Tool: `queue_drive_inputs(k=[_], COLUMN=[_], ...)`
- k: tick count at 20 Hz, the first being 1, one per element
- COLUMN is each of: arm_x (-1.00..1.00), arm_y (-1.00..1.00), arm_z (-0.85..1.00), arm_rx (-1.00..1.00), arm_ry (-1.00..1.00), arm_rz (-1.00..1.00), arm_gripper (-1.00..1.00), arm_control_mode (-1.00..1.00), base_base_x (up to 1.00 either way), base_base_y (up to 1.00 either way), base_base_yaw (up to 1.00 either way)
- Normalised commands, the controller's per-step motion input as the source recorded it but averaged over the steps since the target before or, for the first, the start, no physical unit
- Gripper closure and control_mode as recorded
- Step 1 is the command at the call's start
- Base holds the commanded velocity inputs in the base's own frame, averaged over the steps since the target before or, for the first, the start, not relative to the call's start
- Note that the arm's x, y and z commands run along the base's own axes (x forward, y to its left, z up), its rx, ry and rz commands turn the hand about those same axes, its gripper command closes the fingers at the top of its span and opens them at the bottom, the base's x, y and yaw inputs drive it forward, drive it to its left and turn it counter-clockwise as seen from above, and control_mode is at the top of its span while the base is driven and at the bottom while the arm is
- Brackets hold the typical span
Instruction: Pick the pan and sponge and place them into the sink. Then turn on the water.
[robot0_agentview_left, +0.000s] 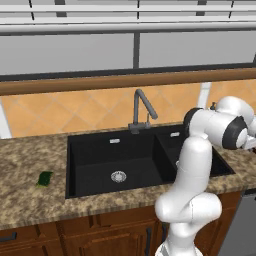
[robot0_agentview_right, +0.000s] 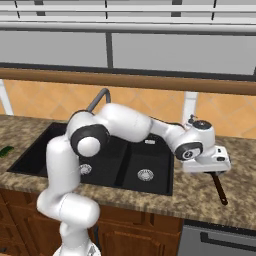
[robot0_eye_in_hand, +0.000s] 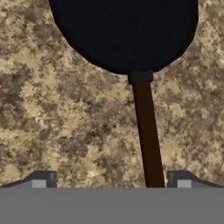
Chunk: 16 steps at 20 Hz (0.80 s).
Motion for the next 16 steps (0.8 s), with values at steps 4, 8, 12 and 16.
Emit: queue_drive_inputs(k=[4, 8, 12, 16], arm_x=[0.16, 0.15, 0.15, 0.19], arm_y=[-0.27, -0.26, -0.08, 0.00], arm_z=[-0.22, -0.20, -0.33, -0.37], arm_rx=[0.09, 0.10, 0.01, 0.00], arm_ry=[0.00, 0.00, 0.00, 0.00], arm_rz=[0.00, 0.00, 0.00, 0.00], arm_gripper=[-1.00, -1.00, -1.00, -1.00], arm_control_mode=[-1.00, -1.00, -1.00, -1.00], base_base_x=[0.00, 0.00, 0.00, 0.00], base_base_y=[0.00, 0.00, 0.00, 0.00], base_base_yaw=[0.00, 0.00, 0.00, 0.00])
